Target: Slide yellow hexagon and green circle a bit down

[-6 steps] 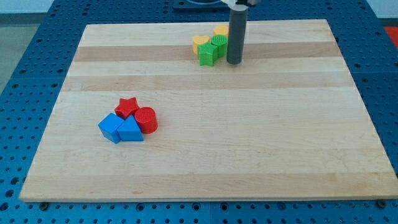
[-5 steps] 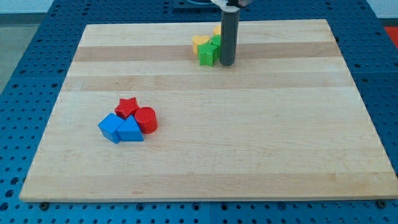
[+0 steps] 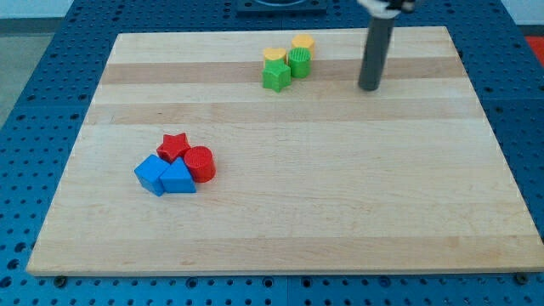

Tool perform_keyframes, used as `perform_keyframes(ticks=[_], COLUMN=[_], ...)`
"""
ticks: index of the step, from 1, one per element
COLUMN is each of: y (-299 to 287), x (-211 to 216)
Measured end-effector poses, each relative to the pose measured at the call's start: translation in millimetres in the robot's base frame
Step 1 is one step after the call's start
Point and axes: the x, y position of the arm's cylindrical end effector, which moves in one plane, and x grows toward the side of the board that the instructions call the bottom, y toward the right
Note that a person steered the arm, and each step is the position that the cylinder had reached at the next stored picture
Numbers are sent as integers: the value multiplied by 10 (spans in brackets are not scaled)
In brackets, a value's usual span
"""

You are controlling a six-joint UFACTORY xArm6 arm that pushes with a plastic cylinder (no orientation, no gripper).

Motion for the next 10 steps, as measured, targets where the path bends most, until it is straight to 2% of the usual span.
perform_keyframes(ticks=[1,2,3,4,6,10], y=[-20,-333,-607,-845,-917,-967], x=[-158,-842,-1238,-1234,-1212,-459])
